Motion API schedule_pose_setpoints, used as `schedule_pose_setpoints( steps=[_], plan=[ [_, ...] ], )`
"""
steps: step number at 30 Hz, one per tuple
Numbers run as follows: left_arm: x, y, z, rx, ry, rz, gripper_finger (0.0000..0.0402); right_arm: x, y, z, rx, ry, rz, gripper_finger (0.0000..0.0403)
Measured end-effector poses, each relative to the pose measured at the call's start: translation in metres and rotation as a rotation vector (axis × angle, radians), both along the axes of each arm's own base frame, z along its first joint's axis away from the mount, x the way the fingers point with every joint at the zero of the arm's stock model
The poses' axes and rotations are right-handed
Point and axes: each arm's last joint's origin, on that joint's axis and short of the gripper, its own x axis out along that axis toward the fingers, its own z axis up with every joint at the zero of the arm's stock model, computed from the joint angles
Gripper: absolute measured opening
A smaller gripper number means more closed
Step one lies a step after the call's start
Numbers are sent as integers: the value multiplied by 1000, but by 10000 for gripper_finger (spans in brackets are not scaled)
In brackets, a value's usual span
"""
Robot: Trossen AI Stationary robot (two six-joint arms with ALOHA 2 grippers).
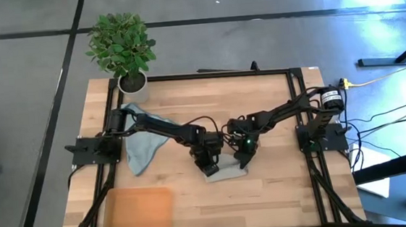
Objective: Roll microfiber towels into tight, uniform cylinder then place into a basket
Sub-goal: Roll the gray microfiber towel
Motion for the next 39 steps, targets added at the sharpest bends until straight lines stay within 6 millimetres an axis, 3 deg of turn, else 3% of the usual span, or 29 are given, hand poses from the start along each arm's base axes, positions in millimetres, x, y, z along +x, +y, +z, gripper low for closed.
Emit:
schedule_pose_setpoints(
  steps=[12,24,32,39],
  plan=[
    [-1,-8,11,-126,-61,-115,0,-1,3,16,64,-86,57,21],
    [-9,-4,29,62,-59,-44,0,-1,2,21,20,-38,-23,21],
    [-11,-13,38,77,-83,-63,0,-3,1,37,-7,-95,-32,21],
    [-17,-9,51,208,-110,-36,0,-7,-5,52,-73,-130,-80,21]
  ],
)
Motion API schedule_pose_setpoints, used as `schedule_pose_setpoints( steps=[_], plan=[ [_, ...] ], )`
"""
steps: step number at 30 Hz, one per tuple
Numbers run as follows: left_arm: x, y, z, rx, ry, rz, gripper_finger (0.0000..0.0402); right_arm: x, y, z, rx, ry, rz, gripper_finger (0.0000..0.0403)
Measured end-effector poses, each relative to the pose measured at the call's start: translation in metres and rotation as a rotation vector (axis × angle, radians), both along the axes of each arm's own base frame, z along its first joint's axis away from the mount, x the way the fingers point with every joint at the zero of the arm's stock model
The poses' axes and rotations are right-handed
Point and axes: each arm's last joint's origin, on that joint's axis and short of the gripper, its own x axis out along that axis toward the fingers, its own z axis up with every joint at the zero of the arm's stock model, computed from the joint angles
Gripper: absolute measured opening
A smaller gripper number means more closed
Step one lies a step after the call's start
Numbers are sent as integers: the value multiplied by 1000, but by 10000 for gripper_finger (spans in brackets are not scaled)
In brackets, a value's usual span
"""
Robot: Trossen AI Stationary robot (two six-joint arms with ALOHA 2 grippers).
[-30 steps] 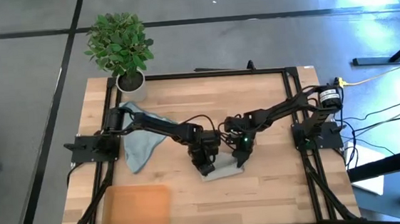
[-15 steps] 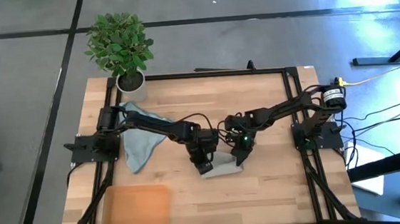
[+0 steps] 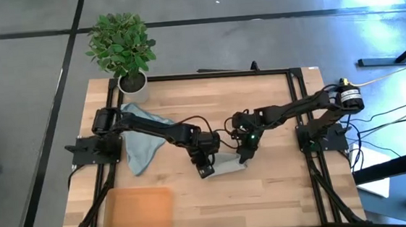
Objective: Roll microfiber towels into tight, uniform cylinder then place into a basket
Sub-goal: Roll the gray microfiber towel
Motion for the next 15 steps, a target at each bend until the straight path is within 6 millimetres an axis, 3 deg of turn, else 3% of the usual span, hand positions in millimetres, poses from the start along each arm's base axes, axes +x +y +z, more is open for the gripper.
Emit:
schedule_pose_setpoints(
  steps=[6,15],
  plan=[
    [0,12,3,37,-6,40,0,-4,-7,-1,-39,50,-45,21],
    [1,10,8,-217,-41,-119,0,-5,0,4,122,31,51,21]
  ],
)
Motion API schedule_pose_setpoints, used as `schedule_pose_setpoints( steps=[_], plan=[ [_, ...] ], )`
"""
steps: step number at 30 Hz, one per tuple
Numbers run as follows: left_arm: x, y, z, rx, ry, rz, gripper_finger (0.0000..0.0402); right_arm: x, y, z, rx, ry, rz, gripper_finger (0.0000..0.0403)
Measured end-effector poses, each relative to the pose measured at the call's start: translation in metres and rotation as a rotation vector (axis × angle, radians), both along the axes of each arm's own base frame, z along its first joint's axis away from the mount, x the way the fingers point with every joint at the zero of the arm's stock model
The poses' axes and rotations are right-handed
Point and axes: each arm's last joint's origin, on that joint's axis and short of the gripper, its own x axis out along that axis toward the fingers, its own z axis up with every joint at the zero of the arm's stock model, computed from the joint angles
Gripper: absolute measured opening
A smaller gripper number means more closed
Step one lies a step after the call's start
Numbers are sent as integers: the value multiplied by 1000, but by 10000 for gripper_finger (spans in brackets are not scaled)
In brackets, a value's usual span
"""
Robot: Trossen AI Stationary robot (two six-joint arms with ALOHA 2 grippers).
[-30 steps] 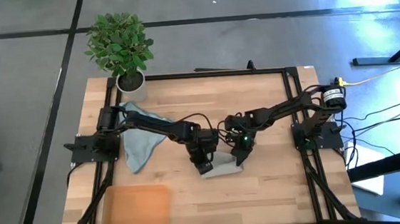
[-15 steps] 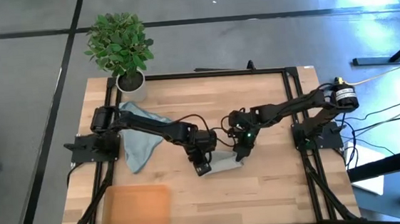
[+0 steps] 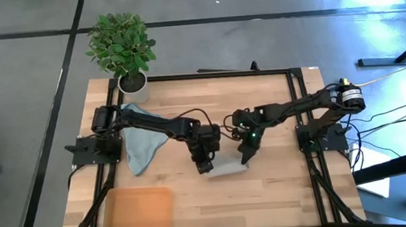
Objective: Roll microfiber towels into tight, uniform cylinder then place into a basket
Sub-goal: Roll the gray microfiber towel
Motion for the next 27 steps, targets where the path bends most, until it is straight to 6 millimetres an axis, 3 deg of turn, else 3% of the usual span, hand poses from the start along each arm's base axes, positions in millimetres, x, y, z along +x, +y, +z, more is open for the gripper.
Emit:
schedule_pose_setpoints(
  steps=[4,9,17,27],
  plan=[
    [1,-2,-1,-65,-7,-36,0,0,4,1,35,-13,31,21],
    [5,-1,-15,-67,26,-33,0,0,3,-1,-16,16,-13,21],
    [9,10,-22,-58,36,22,0,-3,1,-4,-67,99,-80,21],
    [9,-6,-18,-166,15,-61,0,-2,13,0,40,58,24,21]
  ],
)
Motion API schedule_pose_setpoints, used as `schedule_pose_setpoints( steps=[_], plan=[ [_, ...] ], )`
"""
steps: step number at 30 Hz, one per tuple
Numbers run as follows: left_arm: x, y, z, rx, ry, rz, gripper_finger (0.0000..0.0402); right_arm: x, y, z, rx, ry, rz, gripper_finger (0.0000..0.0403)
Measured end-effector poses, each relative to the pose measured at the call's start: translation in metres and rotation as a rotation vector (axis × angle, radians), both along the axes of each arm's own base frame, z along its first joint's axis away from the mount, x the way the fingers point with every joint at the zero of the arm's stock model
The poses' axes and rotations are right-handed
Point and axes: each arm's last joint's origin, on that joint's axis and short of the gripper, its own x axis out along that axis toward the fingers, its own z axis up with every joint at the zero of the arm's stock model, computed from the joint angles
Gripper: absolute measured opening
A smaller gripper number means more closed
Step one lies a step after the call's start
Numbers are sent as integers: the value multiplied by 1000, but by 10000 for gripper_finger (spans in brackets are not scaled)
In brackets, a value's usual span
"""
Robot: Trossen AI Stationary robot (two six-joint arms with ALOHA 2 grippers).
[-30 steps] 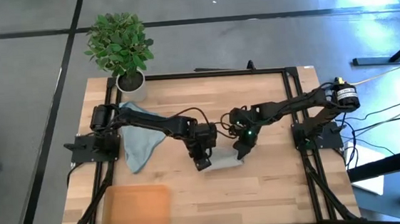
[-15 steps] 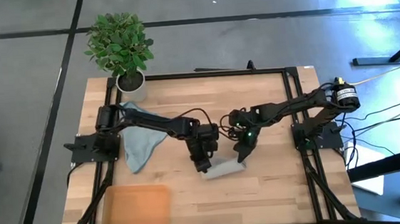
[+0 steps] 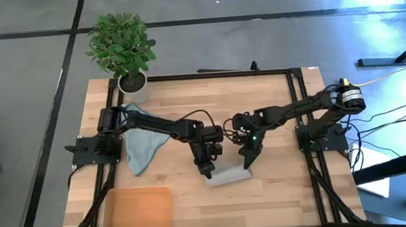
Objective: Roll microfiber towels into tight, uniform cylinder then place into a basket
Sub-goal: Roll the gray microfiber towel
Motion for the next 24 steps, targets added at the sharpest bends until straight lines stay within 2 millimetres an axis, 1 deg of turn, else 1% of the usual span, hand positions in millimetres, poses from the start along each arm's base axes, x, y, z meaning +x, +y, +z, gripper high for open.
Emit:
schedule_pose_setpoints(
  steps=[7,12,17,20,24],
  plan=[
    [1,4,-5,135,48,124,0,-1,1,-5,-131,105,-128,21],
    [1,5,-6,190,46,152,0,-2,-1,-7,-210,135,-172,21],
    [2,6,-6,215,39,166,0,-4,-1,-8,-232,153,-178,21],
    [4,6,-14,219,51,166,0,-4,-2,-9,-259,159,-188,21],
    [7,7,-23,267,51,190,0,-5,-3,-11,-303,164,-200,21]
  ],
)
